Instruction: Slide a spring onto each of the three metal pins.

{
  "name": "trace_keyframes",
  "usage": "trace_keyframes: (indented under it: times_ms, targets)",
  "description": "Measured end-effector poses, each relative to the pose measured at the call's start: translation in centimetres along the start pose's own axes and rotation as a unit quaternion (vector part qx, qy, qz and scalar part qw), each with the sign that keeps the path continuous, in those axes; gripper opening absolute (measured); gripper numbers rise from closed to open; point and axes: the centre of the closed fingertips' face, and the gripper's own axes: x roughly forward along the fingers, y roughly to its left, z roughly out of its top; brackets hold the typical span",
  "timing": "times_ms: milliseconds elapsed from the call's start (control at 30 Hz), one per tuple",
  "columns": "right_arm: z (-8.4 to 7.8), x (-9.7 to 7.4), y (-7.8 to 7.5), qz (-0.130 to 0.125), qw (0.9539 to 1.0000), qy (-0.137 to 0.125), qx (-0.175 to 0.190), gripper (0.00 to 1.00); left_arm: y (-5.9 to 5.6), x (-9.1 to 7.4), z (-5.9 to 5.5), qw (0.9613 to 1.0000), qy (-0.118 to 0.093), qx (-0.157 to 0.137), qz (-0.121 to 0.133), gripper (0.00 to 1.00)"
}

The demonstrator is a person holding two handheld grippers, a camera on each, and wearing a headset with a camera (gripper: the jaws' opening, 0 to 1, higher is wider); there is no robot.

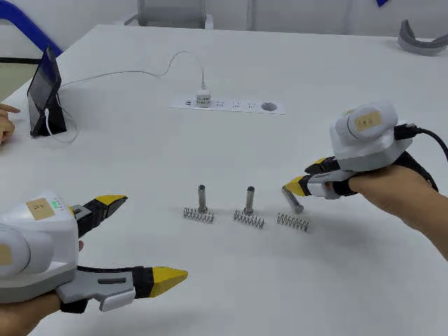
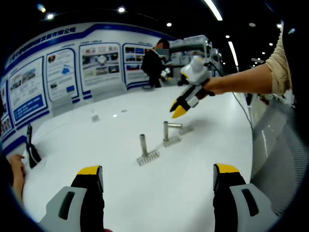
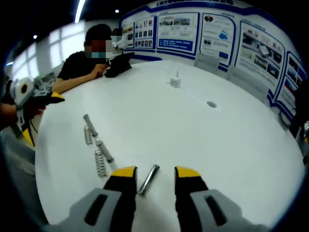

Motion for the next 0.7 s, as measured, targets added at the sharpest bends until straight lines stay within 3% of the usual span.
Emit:
trace_keyframes:
  times_ms: [700]
  targets:
    - [-1.9, 3.4, 0.3, -0.002, 0.9974, 0.066, 0.027, 0.19, -0.1, -0.1, -0.6, 1.0000, 0.008, -0.006, 0.001, 0.94]
